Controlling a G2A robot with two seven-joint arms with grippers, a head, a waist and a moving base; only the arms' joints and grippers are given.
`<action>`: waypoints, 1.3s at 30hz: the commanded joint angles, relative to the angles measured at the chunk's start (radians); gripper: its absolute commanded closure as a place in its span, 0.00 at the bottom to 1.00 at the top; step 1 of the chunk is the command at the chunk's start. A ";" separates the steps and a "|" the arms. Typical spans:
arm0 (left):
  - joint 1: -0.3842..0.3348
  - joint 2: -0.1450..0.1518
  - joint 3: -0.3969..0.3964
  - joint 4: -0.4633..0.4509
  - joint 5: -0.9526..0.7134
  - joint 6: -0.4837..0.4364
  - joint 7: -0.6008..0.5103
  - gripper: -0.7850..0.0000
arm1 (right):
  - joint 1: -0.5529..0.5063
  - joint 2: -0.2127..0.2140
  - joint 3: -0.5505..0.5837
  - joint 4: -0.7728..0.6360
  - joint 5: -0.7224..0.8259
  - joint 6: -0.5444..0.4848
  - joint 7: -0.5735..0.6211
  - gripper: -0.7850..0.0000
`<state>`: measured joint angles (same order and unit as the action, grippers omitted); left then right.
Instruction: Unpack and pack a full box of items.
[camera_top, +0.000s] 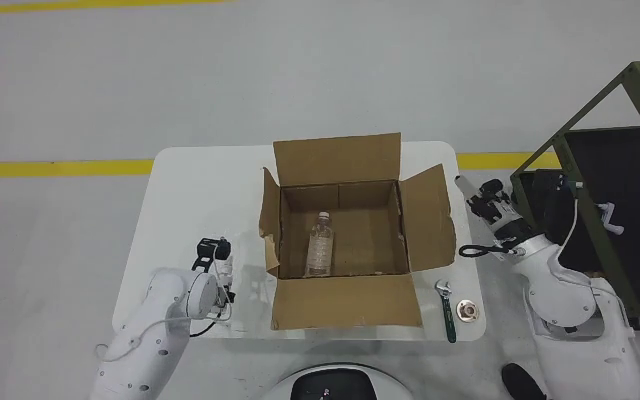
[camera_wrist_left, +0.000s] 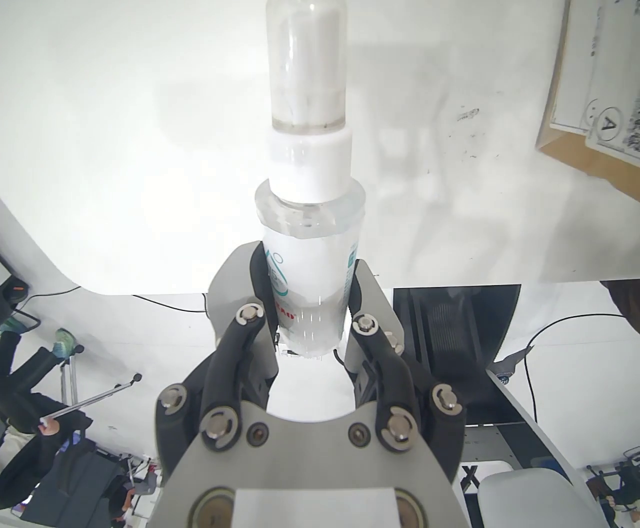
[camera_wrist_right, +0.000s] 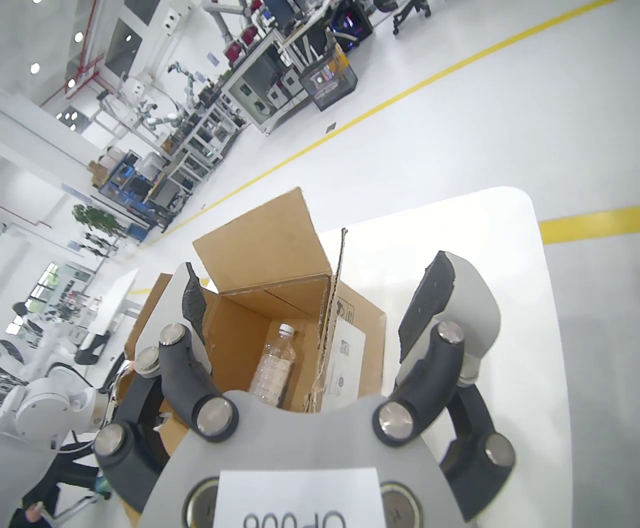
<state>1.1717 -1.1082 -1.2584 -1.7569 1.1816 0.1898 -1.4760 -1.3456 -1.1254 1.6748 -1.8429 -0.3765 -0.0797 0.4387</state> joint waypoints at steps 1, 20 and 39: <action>0.011 0.004 -0.029 -0.043 0.000 -0.004 -0.012 1.00 | -0.003 0.002 0.005 0.003 0.081 0.027 0.085 0.00; 0.040 0.018 -0.182 -0.224 -0.151 -0.045 -0.025 1.00 | -0.058 -0.010 -0.055 0.065 0.321 0.083 0.099 1.00; 0.044 0.019 -0.188 -0.230 -0.148 -0.058 0.025 1.00 | -0.053 -0.008 -0.074 0.081 0.363 0.088 0.116 1.00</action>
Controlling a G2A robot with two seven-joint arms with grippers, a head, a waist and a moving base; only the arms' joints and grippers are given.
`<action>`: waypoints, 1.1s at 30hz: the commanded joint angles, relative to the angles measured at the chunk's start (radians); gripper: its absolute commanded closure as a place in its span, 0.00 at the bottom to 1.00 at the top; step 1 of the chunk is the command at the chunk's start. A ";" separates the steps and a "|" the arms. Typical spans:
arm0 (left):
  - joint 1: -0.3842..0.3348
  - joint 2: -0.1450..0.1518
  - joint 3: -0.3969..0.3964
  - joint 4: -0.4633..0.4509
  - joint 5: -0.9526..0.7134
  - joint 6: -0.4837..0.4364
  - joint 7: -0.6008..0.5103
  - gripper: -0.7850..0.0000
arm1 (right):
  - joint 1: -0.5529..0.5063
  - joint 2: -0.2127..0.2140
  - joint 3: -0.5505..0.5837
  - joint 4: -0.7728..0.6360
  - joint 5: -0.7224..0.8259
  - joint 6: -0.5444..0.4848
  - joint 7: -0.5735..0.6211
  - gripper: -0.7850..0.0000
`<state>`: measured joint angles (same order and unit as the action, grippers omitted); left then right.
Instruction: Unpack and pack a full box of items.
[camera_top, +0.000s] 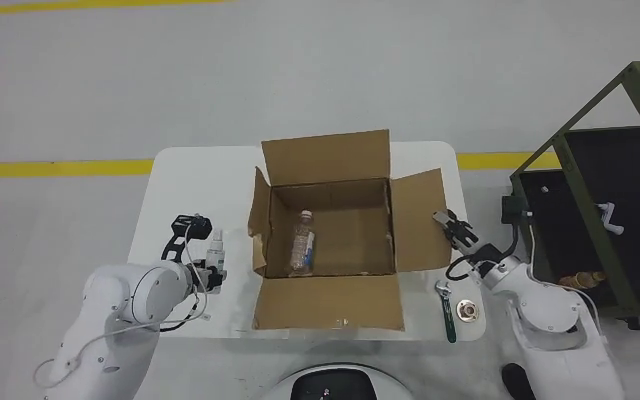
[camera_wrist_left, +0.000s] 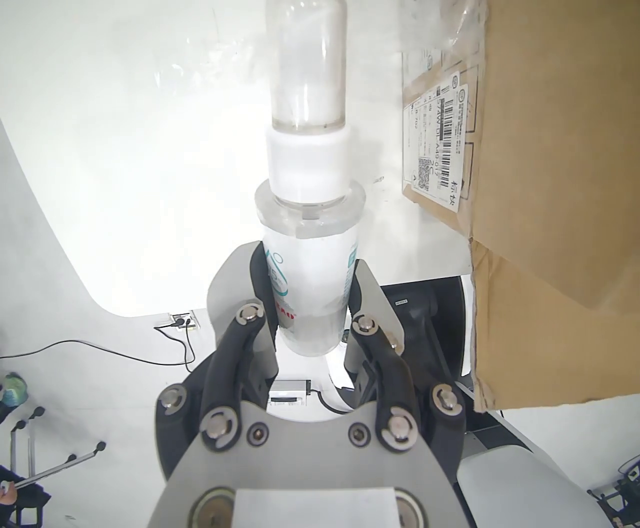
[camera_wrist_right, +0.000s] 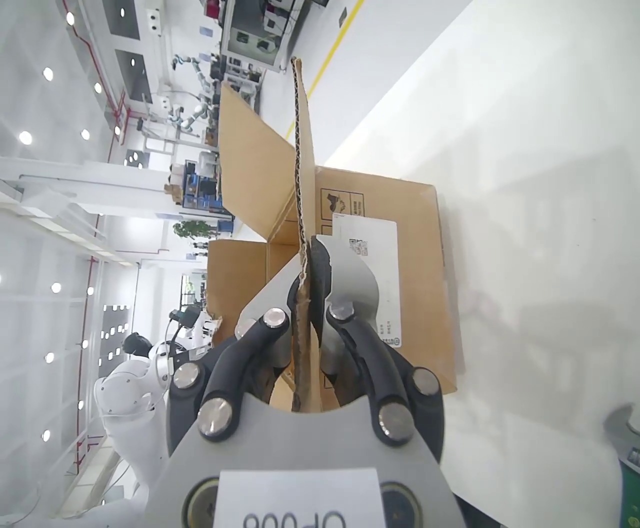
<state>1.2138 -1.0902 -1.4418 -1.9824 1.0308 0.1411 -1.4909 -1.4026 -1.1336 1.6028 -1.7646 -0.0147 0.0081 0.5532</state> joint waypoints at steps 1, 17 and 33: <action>0.000 0.002 -0.011 -0.008 0.007 -0.013 0.046 1.00 | 0.007 0.000 -0.004 0.005 0.001 0.000 0.002 1.00; -0.113 0.011 -0.063 -0.083 -0.066 -0.046 0.040 1.00 | 0.087 -0.006 -0.098 0.105 -0.017 -0.025 -0.001 1.00; -0.279 0.002 0.078 -0.092 -0.203 -0.013 0.045 1.00 | 0.110 -0.002 -0.115 0.068 -0.137 -0.024 -0.052 0.00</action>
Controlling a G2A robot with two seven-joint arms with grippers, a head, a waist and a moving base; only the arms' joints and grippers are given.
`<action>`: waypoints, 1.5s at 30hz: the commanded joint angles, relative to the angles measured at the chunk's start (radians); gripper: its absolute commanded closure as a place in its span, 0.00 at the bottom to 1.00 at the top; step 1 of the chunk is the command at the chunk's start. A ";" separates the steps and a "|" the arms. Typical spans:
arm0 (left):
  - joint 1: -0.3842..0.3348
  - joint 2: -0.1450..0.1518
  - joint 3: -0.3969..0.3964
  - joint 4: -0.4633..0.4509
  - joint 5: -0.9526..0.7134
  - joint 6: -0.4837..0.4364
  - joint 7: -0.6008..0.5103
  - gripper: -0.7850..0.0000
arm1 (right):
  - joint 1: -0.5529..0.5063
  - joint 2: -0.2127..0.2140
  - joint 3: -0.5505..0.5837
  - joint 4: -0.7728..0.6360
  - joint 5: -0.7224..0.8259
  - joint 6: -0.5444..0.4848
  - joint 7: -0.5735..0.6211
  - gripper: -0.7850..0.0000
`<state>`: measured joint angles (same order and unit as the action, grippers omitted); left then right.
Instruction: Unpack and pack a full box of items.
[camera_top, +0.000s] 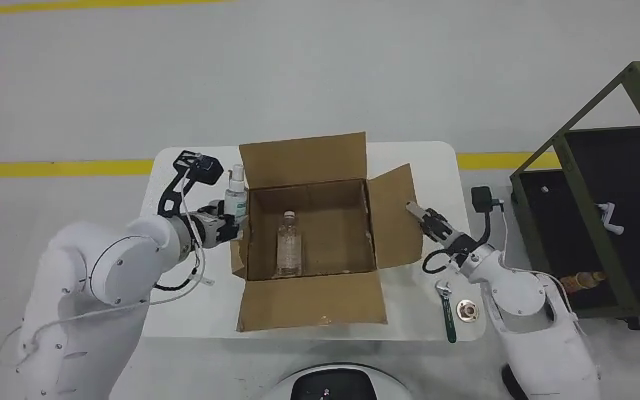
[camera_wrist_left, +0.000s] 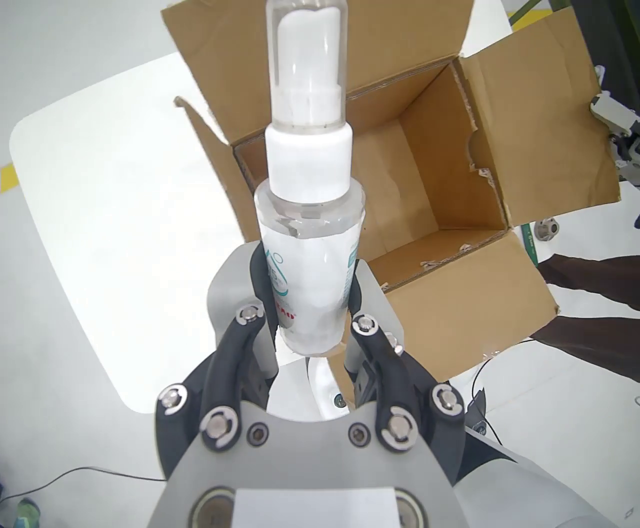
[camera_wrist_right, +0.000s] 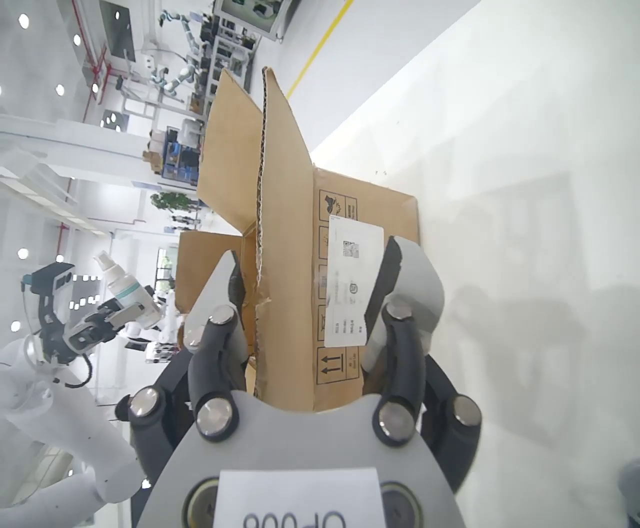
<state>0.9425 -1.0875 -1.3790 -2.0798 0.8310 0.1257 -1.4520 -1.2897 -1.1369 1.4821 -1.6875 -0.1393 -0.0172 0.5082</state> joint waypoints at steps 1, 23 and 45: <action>-0.015 -0.003 0.031 0.010 -0.011 0.002 0.012 1.00 | -0.006 0.003 0.014 -0.021 -0.033 0.002 -0.016 0.00; -0.086 -0.029 0.239 0.141 -0.144 0.006 0.082 1.00 | -0.055 0.013 0.128 -0.206 -0.123 0.030 -0.121 0.00; -0.120 -0.043 0.344 0.243 -0.099 -0.005 0.134 1.00 | -0.076 0.016 0.142 -0.236 -0.199 -0.014 -0.135 1.00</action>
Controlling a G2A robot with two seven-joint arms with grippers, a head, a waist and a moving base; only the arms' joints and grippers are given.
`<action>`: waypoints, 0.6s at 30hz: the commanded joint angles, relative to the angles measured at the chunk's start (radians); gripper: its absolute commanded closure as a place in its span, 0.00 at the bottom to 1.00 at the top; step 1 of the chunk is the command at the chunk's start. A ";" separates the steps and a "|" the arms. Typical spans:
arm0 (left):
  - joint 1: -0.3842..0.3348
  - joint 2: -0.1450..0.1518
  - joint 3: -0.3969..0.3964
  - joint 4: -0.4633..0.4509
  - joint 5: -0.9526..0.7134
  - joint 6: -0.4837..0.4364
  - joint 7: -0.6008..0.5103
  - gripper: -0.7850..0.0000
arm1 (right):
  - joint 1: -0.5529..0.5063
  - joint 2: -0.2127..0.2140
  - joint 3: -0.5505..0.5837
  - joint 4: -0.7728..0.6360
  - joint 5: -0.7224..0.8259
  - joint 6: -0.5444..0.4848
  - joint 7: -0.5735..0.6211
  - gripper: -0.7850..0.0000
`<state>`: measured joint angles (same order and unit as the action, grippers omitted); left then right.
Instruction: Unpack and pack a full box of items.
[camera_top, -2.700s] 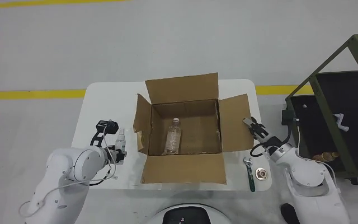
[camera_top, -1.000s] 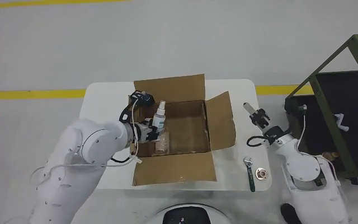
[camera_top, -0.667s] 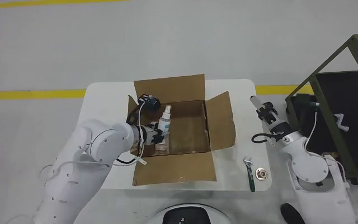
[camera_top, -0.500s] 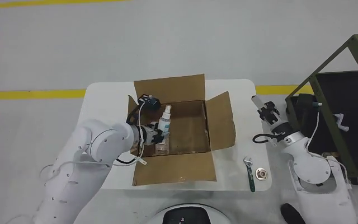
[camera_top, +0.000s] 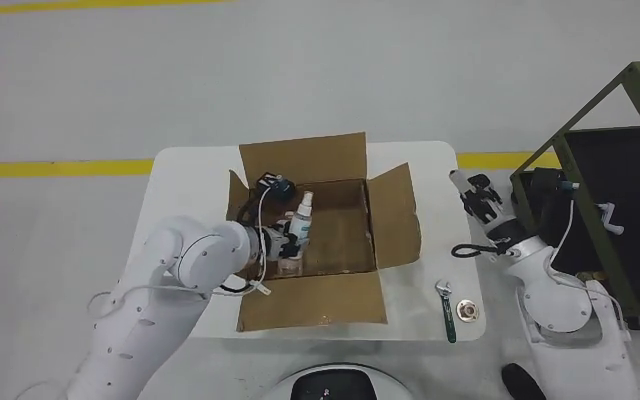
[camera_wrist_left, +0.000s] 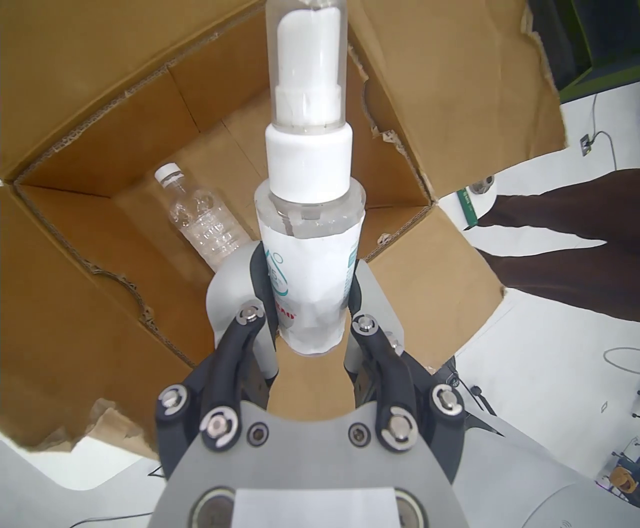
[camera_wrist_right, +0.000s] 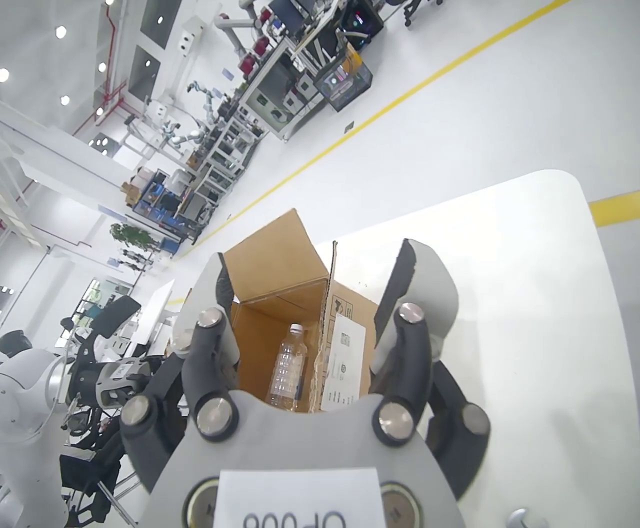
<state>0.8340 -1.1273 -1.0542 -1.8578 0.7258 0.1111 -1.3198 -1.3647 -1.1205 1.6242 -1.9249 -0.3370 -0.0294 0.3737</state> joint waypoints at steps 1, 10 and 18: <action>-0.023 -0.007 0.034 0.039 0.010 0.017 0.002 1.00 | -0.003 0.000 0.002 0.002 -0.002 -0.004 0.000 1.00; -0.108 -0.044 0.159 0.210 0.018 0.057 0.056 1.00 | -0.022 0.000 0.016 -0.006 -0.001 -0.005 -0.005 1.00; -0.142 -0.066 0.203 0.323 0.017 0.108 0.074 1.00 | -0.017 0.000 0.014 -0.008 -0.003 -0.007 -0.003 1.00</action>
<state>0.6935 -1.1911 -0.8540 -1.5497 0.7458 0.2141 -1.2483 -1.3826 -1.1204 1.6391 -1.9345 -0.3395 -0.0346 0.3708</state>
